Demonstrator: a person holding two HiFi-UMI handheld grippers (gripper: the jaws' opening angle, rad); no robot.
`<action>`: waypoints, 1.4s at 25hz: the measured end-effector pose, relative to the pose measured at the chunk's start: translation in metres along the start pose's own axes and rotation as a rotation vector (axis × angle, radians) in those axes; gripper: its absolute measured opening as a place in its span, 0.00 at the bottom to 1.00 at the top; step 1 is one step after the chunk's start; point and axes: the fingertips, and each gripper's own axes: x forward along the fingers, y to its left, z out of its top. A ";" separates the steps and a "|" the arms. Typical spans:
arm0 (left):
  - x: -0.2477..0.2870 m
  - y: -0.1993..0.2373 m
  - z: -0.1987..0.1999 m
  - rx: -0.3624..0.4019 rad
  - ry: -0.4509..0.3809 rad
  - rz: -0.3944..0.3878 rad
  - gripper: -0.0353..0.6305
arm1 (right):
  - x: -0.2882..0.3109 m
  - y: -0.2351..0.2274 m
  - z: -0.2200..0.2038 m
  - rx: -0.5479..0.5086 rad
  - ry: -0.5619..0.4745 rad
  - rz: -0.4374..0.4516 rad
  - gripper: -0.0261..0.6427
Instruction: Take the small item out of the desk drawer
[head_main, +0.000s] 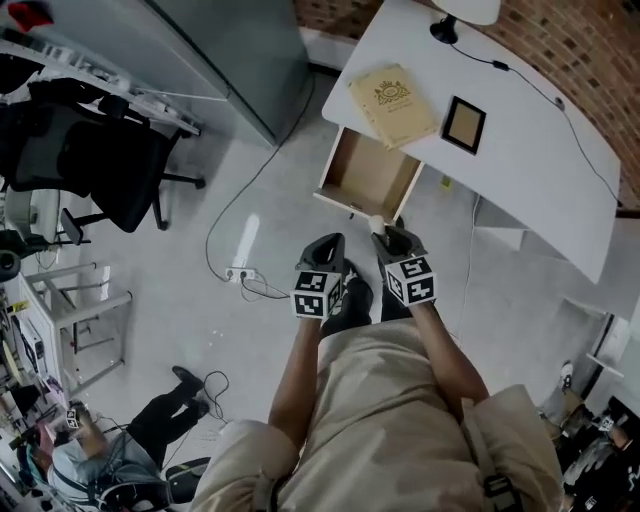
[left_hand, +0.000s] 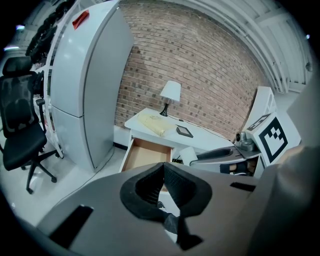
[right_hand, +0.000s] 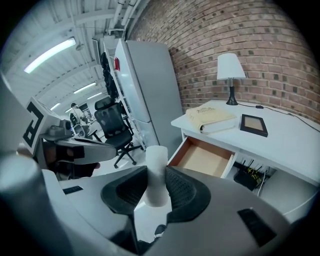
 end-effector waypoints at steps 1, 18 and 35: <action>-0.003 -0.002 0.003 0.001 -0.001 -0.001 0.08 | -0.003 0.002 0.003 -0.005 -0.001 0.004 0.25; -0.045 -0.009 0.015 -0.005 -0.016 0.002 0.08 | -0.041 0.023 0.027 0.010 -0.076 0.006 0.25; -0.050 -0.007 0.033 0.010 -0.082 0.035 0.08 | -0.043 0.014 0.041 -0.003 -0.138 -0.006 0.25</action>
